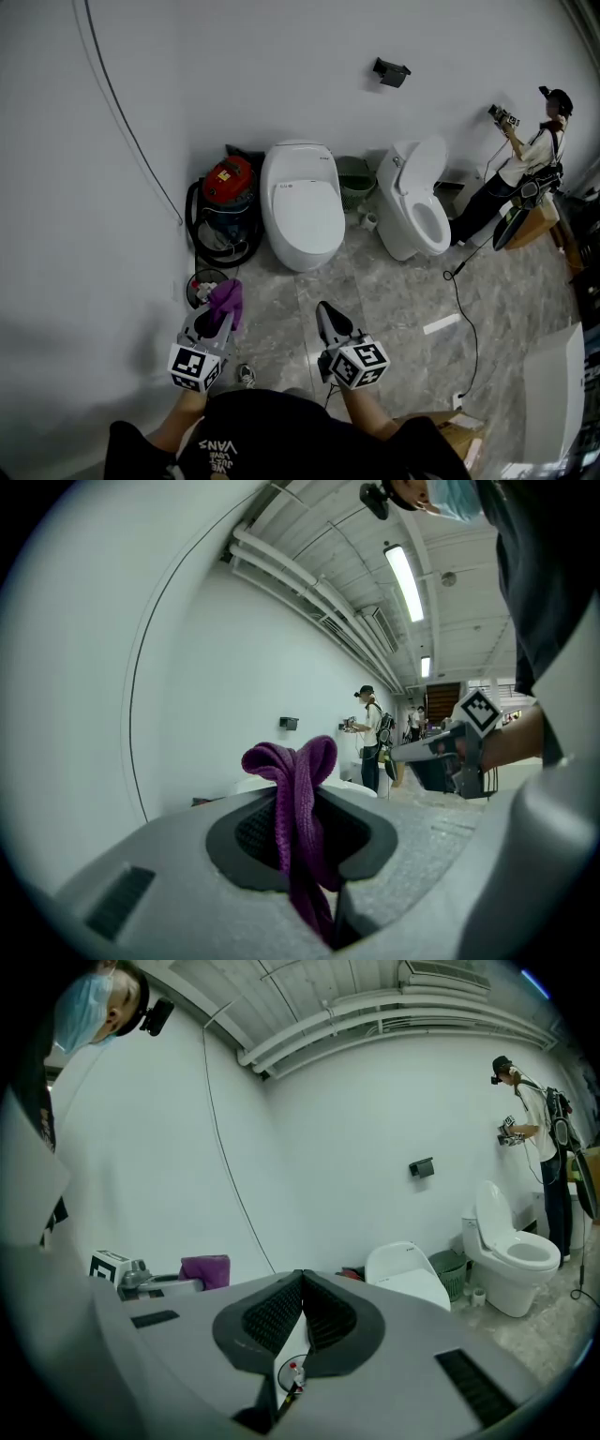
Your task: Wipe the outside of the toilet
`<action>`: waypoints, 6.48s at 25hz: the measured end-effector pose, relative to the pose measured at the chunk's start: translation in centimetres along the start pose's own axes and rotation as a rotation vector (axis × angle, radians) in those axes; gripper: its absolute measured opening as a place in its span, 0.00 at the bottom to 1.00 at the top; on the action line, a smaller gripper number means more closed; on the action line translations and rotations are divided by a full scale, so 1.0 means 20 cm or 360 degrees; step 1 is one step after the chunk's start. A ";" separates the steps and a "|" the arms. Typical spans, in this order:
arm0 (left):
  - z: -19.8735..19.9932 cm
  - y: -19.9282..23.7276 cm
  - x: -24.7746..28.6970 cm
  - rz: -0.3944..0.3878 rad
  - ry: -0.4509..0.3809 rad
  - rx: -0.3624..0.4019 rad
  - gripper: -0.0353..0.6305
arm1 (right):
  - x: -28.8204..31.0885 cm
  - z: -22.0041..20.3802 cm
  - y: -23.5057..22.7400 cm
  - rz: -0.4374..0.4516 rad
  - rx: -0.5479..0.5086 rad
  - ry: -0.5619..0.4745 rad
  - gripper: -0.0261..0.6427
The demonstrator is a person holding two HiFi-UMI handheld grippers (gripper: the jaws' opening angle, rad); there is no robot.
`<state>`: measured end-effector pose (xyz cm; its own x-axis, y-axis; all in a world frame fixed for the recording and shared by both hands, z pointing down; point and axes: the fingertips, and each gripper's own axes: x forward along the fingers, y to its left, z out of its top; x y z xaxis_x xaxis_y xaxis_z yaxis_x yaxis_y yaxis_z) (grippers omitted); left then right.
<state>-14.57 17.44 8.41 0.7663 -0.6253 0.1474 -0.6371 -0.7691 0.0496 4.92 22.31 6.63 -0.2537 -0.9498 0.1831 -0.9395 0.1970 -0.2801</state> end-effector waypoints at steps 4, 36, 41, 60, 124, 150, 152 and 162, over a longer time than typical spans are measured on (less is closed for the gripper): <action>-0.01 0.17 0.06 -0.0016 0.0006 -0.0006 0.15 | 0.15 0.01 -0.03 -0.0058 0.0018 -0.0009 0.04; -0.85 0.61 1.27 0.0016 0.0184 -0.0145 0.15 | 1.16 -0.34 -0.83 0.0167 -0.0014 0.0131 0.04; -1.25 0.66 1.44 -0.0039 0.0222 -0.0148 0.15 | 1.33 -0.68 -0.93 0.0145 -0.0009 0.0136 0.04; -2.21 0.69 2.18 -0.0226 -0.0039 0.0065 0.15 | 1.69 -1.46 -1.43 0.0289 -0.0219 0.0014 0.04; -2.83 1.06 2.72 -0.0231 -0.0306 0.0078 0.15 | 1.88 -2.06 -1.29 0.0715 -0.0265 0.0104 0.04; -2.99 1.15 2.98 -0.0075 -0.0245 -0.0064 0.17 | 1.98 -2.12 -1.34 0.0850 -0.0309 0.0227 0.04; -2.98 1.24 3.03 -0.0011 -0.0245 -0.0098 0.17 | 1.99 -2.11 -1.33 0.0886 -0.0297 0.0223 0.04; -2.96 1.64 3.29 0.0317 -0.0114 -0.0188 0.16 | 1.95 -2.17 -1.40 0.0951 -0.0339 0.0331 0.04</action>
<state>10.13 -41.19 78.27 0.6259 -0.7740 0.0958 -0.7782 -0.6116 0.1426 11.30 -9.72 62.52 -0.7637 -0.6001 0.2380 -0.6432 0.7388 -0.2011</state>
